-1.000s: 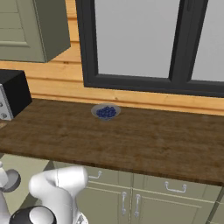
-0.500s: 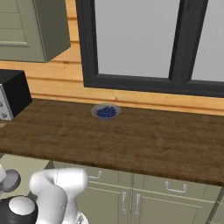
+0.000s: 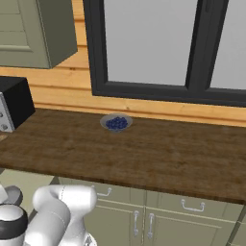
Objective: Pick the measuring cup from the drawer and place it on the counter.
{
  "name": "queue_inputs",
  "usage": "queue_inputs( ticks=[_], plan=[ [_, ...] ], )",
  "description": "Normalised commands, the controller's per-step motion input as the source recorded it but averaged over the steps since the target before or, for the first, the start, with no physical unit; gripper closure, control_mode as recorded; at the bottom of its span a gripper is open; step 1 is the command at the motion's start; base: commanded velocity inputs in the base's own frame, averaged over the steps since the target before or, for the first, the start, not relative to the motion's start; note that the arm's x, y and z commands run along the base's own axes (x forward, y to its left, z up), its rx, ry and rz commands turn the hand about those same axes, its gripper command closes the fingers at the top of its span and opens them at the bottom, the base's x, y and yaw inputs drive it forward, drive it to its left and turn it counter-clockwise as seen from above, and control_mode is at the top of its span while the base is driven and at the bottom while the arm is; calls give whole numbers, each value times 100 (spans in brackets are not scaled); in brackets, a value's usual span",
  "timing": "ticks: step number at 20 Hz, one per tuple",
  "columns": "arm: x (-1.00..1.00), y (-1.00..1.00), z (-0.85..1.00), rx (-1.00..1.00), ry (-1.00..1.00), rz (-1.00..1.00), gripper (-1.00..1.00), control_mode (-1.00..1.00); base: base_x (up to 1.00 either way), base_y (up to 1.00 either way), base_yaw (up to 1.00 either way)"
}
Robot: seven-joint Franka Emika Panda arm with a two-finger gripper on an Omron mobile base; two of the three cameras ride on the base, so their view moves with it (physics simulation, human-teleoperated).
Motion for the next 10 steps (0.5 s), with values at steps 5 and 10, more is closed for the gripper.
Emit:
queue_inputs(
  ticks=[5, 10],
  plan=[
    [4, 9, -13, 0, -1, 0, -100, -100, 0, 0, 0],
    [21, 24, -1, 0, 0, 0, -100, -100, 0, 0, 0]
  ],
)
